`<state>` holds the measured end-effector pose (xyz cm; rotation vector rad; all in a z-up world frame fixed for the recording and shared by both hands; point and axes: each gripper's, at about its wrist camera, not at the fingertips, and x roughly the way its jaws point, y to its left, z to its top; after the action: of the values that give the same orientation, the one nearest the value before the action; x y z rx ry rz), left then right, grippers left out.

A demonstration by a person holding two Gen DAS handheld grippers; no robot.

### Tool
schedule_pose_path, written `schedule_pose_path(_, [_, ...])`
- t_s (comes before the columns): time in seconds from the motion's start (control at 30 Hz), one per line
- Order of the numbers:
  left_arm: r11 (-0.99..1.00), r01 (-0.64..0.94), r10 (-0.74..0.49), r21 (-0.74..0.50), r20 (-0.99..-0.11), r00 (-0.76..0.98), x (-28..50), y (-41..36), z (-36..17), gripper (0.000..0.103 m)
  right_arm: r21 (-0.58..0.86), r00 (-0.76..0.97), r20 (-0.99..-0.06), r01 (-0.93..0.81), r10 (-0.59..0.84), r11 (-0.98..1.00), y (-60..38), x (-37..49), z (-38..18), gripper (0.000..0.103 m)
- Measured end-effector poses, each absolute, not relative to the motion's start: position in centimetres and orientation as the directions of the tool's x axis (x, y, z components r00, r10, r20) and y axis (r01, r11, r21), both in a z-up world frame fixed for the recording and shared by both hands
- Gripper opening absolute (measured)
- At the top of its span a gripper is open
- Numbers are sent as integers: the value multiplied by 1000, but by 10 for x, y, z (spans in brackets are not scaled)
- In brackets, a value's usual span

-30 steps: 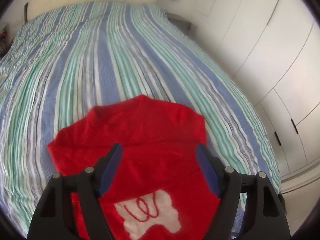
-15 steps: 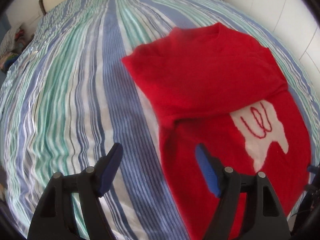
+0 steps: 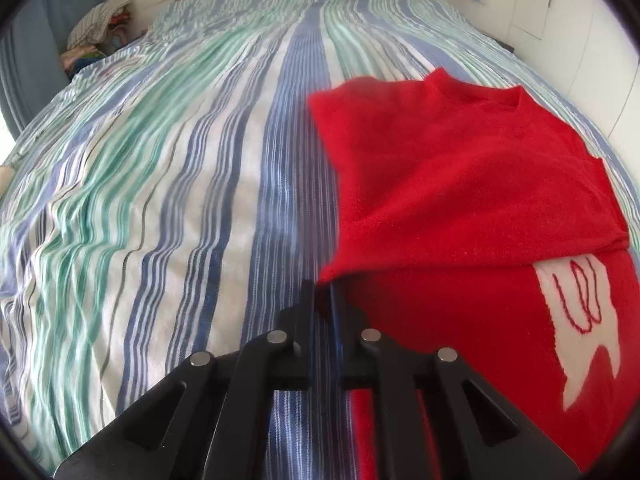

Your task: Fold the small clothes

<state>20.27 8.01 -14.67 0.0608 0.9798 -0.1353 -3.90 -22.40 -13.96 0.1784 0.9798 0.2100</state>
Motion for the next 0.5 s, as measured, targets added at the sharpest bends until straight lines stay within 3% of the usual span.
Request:
schedule_pose_path(0.07, [988, 153, -103, -25, -845, 524, 201, 84, -140, 26, 249, 537, -802, -97, 261, 964, -224, -37, -141, 60])
schedule_pose_path(0.1, [988, 149, -119, -48, -848, 516, 200, 90, -136, 46, 252, 539, -800, -96, 264, 963, -224, -38, -140, 60])
schedule_pose_path(0.13, [987, 142, -141, -78, -843, 519, 200, 95, -130, 57, 258, 542, -797, -96, 268, 961, -225, -38, -140, 60])
schedule_pose_path(0.27, [964, 120, -264, -238, -795, 547, 219, 122, -99, 58, 274, 554, -787, -81, 272, 958, -230, -40, -137, 59])
schedule_pose_path(0.4, [919, 139, -389, -370, -785, 482, 268, 110, -89, 79, 279, 549, -788, -86, 279, 956, -229, -37, -138, 60])
schedule_pose_path(0.47, [920, 148, -391, -364, -812, 434, 292, 90, -99, 84, 271, 545, -792, -93, 276, 958, -226, -36, -139, 60])
schedule_pose_path(0.5, [920, 149, -393, -364, -831, 393, 303, 80, -109, 82, 265, 544, -793, -95, 273, 959, -226, -35, -139, 59])
